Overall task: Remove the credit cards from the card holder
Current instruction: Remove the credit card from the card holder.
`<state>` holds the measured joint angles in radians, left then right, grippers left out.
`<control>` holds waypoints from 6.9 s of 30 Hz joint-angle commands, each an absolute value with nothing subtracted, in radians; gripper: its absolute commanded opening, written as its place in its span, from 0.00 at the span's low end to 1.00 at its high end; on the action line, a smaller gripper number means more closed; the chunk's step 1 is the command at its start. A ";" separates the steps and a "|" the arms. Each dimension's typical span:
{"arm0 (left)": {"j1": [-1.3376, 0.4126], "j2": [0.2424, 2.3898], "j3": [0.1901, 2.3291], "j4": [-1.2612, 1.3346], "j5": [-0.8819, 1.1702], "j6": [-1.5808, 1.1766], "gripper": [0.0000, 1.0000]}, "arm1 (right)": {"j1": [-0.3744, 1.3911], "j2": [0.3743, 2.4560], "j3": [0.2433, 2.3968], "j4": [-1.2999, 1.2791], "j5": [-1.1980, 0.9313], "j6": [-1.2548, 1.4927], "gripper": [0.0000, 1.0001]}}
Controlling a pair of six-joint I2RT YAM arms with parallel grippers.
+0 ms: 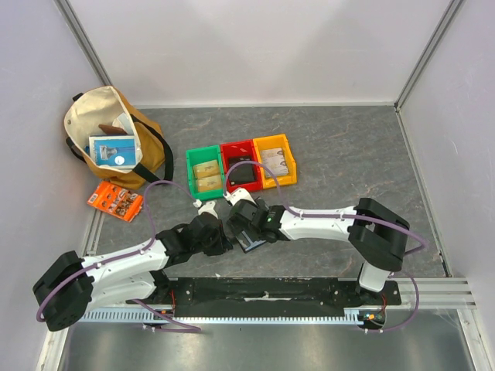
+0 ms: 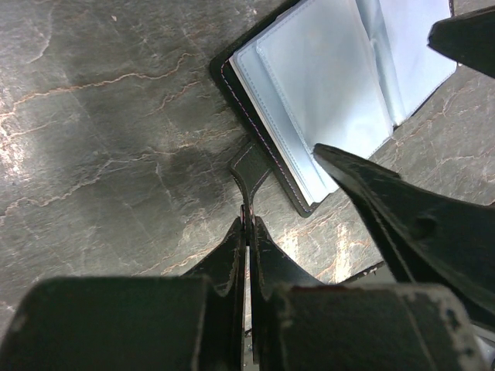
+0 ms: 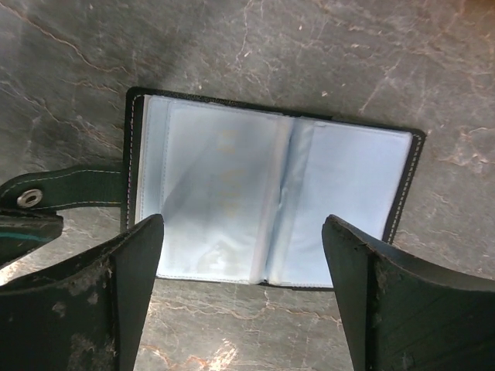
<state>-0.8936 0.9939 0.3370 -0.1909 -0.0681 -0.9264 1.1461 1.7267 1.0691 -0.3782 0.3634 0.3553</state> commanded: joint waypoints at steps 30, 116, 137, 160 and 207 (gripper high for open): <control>-0.897 0.954 0.337 -0.222 -0.083 -0.916 0.02 | 1.152 1.714 1.104 -0.431 0.492 0.364 0.83; -0.847 1.376 0.437 0.297 0.028 -1.111 0.48 | 0.704 1.592 0.600 0.106 -0.273 0.482 0.15; -0.847 1.408 0.316 0.551 0.084 -1.229 0.26 | 0.701 1.601 0.594 0.106 -0.270 0.486 0.14; -0.845 1.430 0.322 0.543 0.106 -1.243 0.39 | 0.695 1.600 0.594 0.100 -0.271 0.491 0.13; -0.847 1.416 0.253 0.566 0.094 -1.250 0.02 | 0.686 1.519 0.600 0.087 -0.282 0.494 0.20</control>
